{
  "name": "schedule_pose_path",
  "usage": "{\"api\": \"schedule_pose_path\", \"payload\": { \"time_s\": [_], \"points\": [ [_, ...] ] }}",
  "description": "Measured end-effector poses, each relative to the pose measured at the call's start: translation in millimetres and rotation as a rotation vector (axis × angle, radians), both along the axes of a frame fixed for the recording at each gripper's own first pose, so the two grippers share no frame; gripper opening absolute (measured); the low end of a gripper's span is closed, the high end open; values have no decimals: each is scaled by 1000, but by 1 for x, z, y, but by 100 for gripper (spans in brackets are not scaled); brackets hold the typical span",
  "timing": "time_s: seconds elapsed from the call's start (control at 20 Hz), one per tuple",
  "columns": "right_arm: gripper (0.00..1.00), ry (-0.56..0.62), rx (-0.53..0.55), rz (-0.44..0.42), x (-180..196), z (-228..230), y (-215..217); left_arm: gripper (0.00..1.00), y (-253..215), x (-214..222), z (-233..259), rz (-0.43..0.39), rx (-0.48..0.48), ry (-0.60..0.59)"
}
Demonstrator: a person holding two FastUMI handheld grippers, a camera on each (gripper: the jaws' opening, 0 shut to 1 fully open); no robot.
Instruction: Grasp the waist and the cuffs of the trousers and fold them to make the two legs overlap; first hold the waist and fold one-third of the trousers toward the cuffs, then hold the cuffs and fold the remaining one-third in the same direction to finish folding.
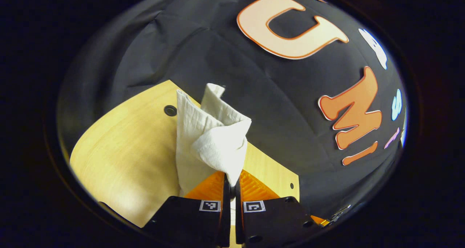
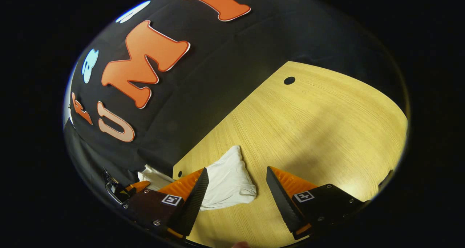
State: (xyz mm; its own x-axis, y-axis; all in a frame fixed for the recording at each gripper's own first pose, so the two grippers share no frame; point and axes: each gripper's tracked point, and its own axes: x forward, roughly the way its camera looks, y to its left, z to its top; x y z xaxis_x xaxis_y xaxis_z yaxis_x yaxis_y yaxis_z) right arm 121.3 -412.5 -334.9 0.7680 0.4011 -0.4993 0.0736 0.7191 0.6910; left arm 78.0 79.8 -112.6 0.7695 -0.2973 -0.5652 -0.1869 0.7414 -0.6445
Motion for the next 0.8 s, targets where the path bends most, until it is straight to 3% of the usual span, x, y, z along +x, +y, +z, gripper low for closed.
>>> {"api": "schedule_pose_path", "payload": {
  "time_s": [0.35, 0.8],
  "points": [
    [96, 16, 8, -61, -13, -9, -50, 9, -118, 14, -18, -151, 8, 35],
    [96, 44, 24, -153, -31, -25, -109, 7, -227, -1, -66, -332, 61, 119]
  ]
}}
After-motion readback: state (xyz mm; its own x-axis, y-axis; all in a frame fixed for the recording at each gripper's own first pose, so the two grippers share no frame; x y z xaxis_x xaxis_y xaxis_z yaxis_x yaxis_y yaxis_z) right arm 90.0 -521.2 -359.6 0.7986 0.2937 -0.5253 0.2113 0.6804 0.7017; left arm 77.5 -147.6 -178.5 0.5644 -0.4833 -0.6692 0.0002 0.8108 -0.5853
